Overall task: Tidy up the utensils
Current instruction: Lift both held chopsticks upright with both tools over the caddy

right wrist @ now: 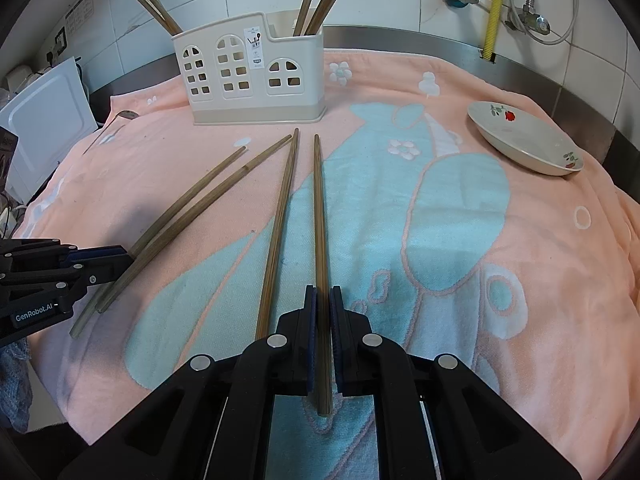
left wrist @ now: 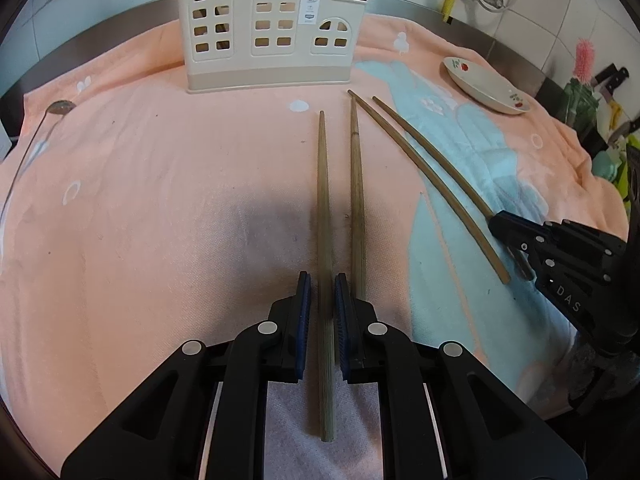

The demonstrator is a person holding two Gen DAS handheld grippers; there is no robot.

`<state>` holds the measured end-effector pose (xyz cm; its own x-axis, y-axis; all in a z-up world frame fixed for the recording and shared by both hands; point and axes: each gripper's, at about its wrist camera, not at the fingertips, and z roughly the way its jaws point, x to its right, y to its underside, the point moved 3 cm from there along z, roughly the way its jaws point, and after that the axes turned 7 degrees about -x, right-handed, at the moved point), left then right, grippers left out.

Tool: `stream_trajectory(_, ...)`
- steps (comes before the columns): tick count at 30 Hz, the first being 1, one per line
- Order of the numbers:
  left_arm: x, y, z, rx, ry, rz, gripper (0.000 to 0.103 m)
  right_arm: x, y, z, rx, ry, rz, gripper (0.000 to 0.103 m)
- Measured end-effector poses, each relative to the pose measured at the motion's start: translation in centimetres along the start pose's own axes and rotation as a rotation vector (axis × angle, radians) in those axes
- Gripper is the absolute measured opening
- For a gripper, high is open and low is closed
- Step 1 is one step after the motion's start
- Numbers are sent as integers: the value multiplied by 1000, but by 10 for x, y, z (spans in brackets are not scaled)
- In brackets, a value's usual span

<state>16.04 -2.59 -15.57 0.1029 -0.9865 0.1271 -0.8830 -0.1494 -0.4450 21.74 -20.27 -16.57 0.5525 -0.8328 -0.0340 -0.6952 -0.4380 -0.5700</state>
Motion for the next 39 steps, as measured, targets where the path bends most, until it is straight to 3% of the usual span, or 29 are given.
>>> stream_trajectory(8, -5, 1, -12, 15, 48, -3, 6, 1, -1, -7, 20, -2, 8, 6)
stream_trajectory(25, -12, -23, -90, 212, 143, 9, 6, -11, -42, -82, 205, -21, -20, 6)
stream_trajectory(39, -19, -66, -123, 268, 124, 59, 6, -23, -103, -130, 256, -54, -73, 6)
